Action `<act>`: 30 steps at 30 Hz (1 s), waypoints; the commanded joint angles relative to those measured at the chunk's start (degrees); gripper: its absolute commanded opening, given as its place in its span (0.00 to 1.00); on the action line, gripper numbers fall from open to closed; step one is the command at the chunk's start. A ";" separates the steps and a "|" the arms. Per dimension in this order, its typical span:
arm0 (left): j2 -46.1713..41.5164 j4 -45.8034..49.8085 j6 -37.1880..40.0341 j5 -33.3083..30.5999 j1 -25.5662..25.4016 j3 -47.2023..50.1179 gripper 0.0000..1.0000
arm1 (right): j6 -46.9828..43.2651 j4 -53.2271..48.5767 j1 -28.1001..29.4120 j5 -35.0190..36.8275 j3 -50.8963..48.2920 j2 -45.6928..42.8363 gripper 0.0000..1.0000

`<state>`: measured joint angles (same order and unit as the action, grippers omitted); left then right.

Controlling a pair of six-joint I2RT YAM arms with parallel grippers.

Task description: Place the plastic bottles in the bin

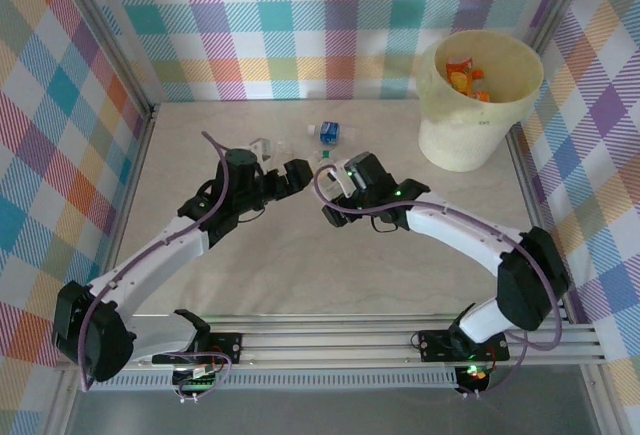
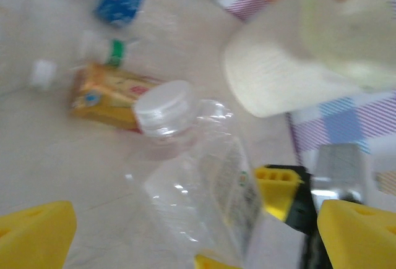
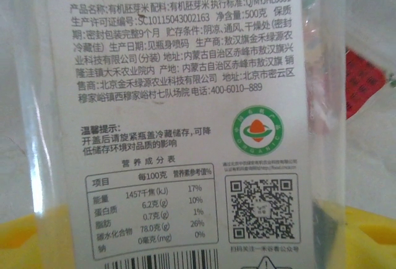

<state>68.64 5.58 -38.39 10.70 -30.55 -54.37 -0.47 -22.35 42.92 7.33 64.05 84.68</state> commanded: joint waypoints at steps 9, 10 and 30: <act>-1.71 -4.36 9.13 16.27 -3.46 -8.11 1.00 | 2.14 7.25 -8.75 -1.10 2.40 -10.26 0.68; -1.29 -4.44 9.62 16.44 -4.21 -8.42 1.00 | 2.23 7.38 -10.13 -1.46 2.76 -10.62 0.68; 4.58 0.73 17.24 9.48 -10.92 -13.92 1.00 | 8.29 11.75 -35.35 -1.79 17.32 -5.41 0.66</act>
<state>73.08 5.43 -23.70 21.78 -40.27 -65.91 5.87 -11.94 10.17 5.50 78.85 77.10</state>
